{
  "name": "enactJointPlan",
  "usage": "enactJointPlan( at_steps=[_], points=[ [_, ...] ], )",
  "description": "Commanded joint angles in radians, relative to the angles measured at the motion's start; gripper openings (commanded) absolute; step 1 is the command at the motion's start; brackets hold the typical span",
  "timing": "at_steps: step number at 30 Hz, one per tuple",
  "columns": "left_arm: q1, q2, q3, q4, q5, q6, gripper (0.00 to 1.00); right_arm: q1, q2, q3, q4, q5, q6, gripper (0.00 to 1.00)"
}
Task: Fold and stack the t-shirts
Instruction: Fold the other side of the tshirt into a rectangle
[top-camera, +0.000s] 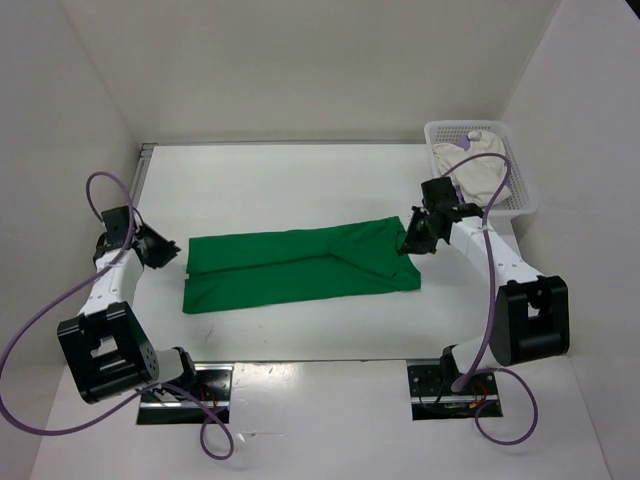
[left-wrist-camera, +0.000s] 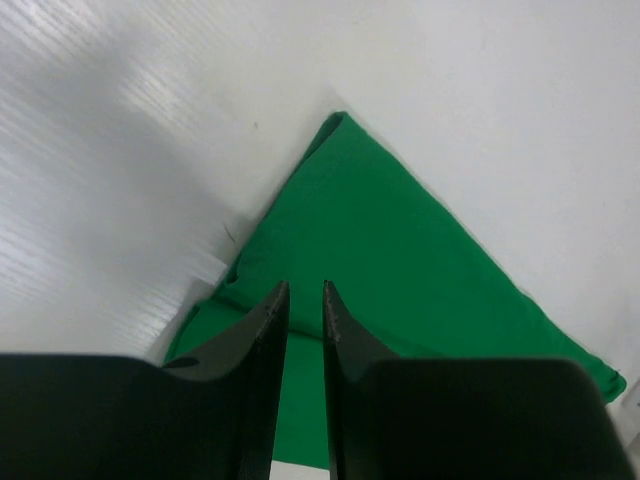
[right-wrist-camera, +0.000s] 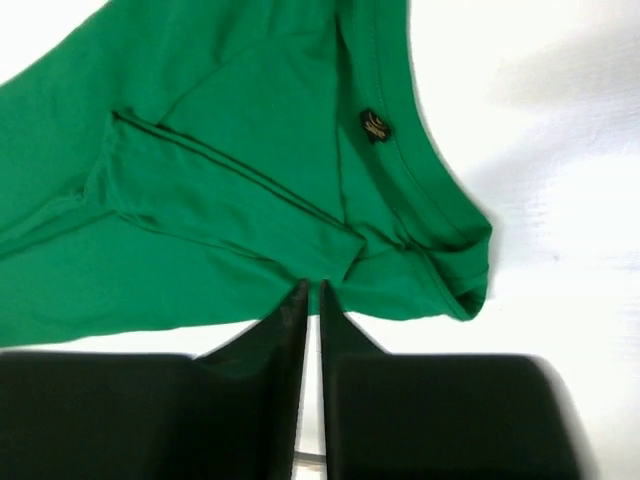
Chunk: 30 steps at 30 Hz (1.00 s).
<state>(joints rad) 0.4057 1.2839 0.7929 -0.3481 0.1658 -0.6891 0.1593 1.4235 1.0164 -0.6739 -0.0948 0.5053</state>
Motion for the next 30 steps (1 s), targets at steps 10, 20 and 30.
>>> enactJointPlan(
  at_steps=[10, 20, 30],
  points=[
    [-0.050, 0.237, 0.103, 0.130, 0.014, -0.004, 0.38, 0.246, 0.334, 0.264, 0.212, -0.016, 0.010, 0.16],
    [-0.107, 0.399, 0.184, 0.158, -0.009, -0.015, 0.42, 0.258, 0.540, 0.422, 0.192, 0.047, -0.039, 0.41],
    [-0.116, 0.408, 0.166, 0.179, -0.009, -0.015, 0.40, 0.339, 0.603, 0.446, 0.160, 0.060, -0.036, 0.37]
  ],
)
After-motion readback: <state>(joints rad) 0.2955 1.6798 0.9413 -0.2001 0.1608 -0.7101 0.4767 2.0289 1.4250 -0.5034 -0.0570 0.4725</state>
